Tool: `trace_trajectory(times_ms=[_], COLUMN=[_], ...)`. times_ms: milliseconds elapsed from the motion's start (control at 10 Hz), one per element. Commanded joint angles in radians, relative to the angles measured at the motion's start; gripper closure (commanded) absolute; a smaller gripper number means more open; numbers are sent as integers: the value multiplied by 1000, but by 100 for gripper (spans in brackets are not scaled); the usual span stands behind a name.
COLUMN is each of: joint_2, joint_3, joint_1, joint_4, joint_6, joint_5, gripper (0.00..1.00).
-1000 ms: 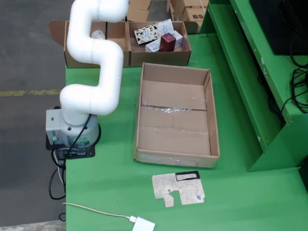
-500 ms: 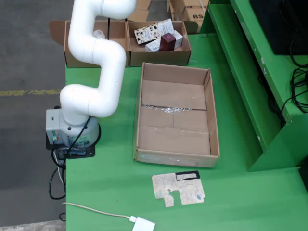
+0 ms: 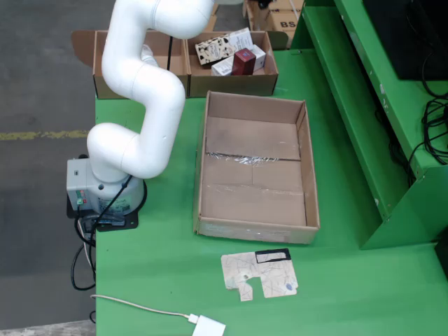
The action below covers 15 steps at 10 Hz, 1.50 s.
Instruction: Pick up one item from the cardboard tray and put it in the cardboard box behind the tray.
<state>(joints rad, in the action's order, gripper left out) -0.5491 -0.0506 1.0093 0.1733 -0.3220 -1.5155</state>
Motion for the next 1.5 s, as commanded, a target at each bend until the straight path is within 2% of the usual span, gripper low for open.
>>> trace_trajectory(times_ms=[0, 300, 600, 700, 1000, 1200, 1300, 1400], joint_2=[381, 576, 774, 803, 824, 709, 581, 581], joint_3=[-573, -841, -1176, -1223, -1320, -1216, -1087, -1087], joint_1=[-89, -151, -272, -317, -408, -605, -733, -733], joint_4=[406, 302, 129, 106, 18, 30, 59, 59], joint_6=[-15, 15, -27, -46, -76, -210, -309, -309], joint_5=[-15, -19, -85, -90, -112, -172, -215, -215], gripper=[0, 0, 0, 0, 0, 0, 0, 0])
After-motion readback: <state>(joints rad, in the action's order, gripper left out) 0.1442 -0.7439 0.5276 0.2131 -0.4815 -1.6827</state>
